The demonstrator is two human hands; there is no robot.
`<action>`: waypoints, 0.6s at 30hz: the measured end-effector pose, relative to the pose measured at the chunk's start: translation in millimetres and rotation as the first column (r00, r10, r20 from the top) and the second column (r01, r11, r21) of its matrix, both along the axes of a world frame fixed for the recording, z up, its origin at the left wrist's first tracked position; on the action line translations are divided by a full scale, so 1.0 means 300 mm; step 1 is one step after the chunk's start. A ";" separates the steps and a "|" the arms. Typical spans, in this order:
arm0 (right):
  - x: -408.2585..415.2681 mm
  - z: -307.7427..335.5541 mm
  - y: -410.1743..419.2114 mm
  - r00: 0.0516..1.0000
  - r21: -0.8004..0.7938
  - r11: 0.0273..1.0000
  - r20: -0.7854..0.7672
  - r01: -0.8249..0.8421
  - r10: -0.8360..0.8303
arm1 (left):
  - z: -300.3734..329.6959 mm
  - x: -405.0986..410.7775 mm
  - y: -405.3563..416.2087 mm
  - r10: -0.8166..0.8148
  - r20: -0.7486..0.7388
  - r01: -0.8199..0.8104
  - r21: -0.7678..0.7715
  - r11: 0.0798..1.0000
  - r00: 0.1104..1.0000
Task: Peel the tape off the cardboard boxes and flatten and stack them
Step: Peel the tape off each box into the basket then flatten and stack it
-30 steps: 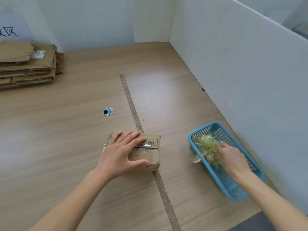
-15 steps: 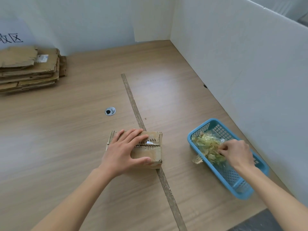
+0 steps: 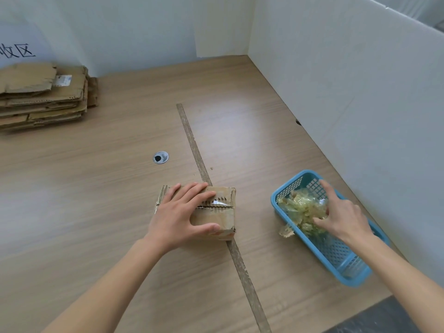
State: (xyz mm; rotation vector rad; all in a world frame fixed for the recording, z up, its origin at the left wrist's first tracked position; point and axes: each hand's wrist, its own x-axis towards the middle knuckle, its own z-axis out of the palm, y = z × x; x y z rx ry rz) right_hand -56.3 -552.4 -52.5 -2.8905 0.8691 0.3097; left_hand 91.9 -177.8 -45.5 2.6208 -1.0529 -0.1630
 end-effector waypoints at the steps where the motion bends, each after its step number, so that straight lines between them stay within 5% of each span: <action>1: 0.000 0.000 -0.004 1.000 0.010 1.000 -0.009 -0.015 0.015 | 0.000 0.000 0.000 0.000 0.002 0.000 -0.001 1.000 1.000; 10: -0.031 -0.028 0.002 0.986 0.220 0.972 -0.126 -0.077 0.107 | 0.002 -0.002 -0.001 -0.004 0.003 0.004 -0.016 1.000 1.000; 15: -0.065 -0.069 0.078 0.981 -0.101 0.978 -0.074 -0.184 0.177 | -0.007 -0.001 0.001 -0.004 0.006 0.004 -0.037 0.999 1.000; 18: -0.085 -0.085 0.108 0.949 -0.257 0.928 0.092 -0.271 0.302 | -0.008 -0.002 0.000 -0.004 0.008 0.004 -0.036 0.999 1.000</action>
